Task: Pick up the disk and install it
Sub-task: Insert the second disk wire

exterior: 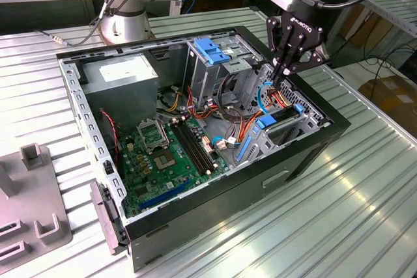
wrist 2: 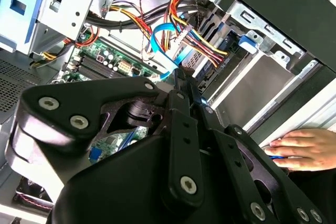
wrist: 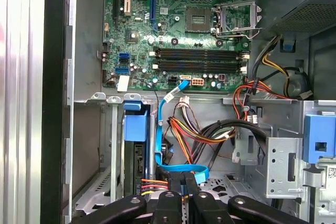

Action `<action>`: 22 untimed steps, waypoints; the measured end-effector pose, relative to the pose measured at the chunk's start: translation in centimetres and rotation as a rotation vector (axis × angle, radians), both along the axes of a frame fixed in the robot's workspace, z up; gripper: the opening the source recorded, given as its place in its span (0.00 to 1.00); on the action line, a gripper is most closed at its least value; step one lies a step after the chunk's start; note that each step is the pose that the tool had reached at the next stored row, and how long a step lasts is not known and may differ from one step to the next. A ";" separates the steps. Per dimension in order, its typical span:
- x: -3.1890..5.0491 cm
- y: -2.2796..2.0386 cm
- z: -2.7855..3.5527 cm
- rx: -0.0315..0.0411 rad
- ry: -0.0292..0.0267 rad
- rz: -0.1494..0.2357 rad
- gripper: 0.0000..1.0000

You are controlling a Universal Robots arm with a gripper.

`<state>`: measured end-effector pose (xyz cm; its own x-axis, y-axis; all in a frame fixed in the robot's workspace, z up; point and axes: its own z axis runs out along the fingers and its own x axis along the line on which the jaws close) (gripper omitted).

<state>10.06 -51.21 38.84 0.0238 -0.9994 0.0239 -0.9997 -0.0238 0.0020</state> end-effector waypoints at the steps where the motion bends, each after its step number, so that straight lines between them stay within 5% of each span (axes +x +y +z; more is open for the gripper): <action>1: 0.00 0.00 -0.03 -0.0001 -0.0009 0.000 0.18; 13: -0.02 0.00 -0.44 -0.0071 -0.0207 0.001 0.25; 18: -0.34 0.00 -0.68 -0.0169 -0.0391 0.001 0.25; 22: -0.38 0.00 -0.67 -0.0170 -0.0369 0.002 0.25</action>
